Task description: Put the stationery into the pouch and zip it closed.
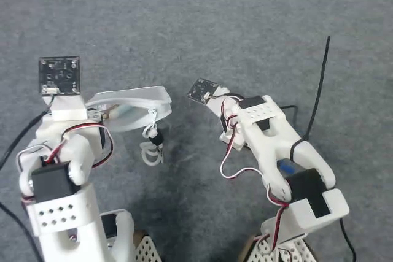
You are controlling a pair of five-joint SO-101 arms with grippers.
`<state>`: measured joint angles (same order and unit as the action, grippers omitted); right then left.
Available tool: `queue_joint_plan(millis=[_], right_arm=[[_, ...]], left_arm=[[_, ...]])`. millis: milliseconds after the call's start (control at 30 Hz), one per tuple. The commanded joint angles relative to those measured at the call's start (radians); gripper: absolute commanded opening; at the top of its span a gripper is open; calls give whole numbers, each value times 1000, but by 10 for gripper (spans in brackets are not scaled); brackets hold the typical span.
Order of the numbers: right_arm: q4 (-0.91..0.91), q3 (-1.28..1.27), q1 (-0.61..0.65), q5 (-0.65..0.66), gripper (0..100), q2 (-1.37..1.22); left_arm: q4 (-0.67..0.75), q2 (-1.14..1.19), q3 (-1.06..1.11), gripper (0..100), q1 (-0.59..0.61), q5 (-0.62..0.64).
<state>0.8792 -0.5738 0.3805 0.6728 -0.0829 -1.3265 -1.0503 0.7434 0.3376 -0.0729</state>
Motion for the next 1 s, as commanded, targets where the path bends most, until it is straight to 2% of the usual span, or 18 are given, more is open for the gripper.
queue_joint_plan(millis=[0, 333, 733, 967], right_arm=[[12, 77, -10, -46, 6, 18], [111, 172, -10, -180, 6, 27], [139, 169, -10, -365, 6, 217], [139, 169, -10, -546, 6, 280]], left_arm=[[31, -8, -5, 12, 5, -6], [31, -8, -5, 12, 5, -3], [31, -8, -5, 12, 2, -2], [31, -8, -5, 12, 2, 0]])
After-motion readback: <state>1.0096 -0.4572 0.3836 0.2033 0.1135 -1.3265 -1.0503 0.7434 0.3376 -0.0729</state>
